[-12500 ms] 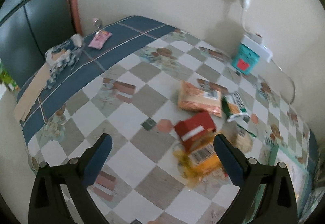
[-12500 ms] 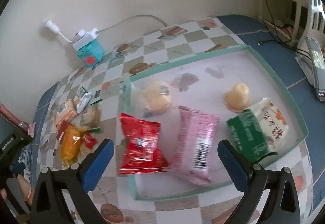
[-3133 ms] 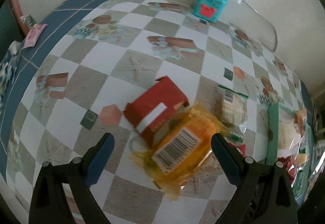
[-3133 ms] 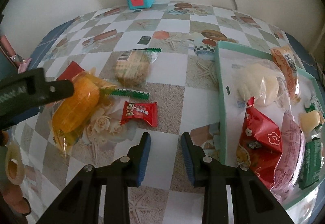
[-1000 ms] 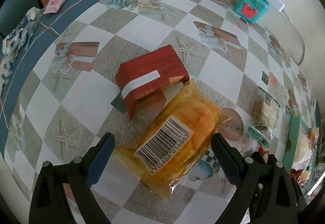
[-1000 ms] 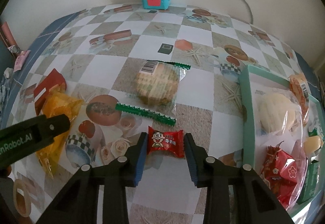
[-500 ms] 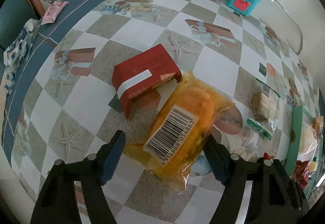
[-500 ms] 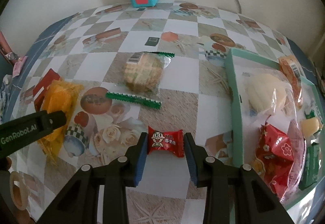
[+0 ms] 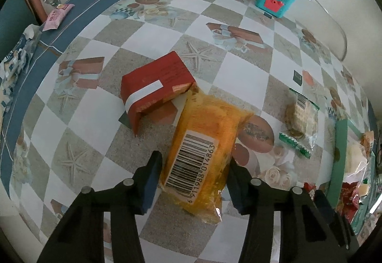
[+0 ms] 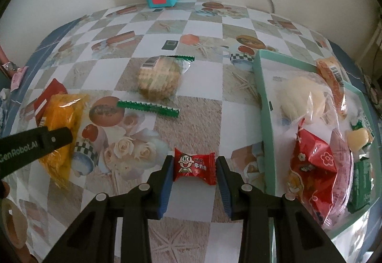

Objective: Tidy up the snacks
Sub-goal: 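Carry the bun bag and red candy to the tray and release both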

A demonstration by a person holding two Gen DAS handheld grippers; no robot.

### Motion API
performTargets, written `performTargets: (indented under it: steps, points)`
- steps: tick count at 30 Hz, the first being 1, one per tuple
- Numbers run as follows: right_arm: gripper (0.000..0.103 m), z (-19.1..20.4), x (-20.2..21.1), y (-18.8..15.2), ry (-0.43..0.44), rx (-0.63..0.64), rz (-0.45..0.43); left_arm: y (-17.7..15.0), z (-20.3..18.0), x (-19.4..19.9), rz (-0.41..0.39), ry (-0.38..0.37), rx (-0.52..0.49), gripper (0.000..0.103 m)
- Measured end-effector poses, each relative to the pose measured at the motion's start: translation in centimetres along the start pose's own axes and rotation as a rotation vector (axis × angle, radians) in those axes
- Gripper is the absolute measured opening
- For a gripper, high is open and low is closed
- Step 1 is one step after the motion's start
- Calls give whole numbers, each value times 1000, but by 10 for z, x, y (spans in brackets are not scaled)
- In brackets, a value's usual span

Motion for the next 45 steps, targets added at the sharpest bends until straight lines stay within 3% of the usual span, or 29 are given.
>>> performTargets:
  steps: [9,27,45]
  points:
    - [29,0,4,-3,-14,-6,-11,-4,5,7,-8,-38,26,48]
    - [29,-11,24,-1,12,-42,-51,2,-7,32,-65,-81,2,48]
    - [29,-51,77,7,24,-128,-155,2,-25,84,-180,-23,-42,48]
Point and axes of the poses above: each gripper's, at about its wrist camera, not at the fingertips, and x roughly against the way its jaws point, z to its left, y to its top, the point moved 6 cm from there along -x, roughly the way its jaws point, and after that the axes turned 8 degrees about -x, right-handed, at the moved point
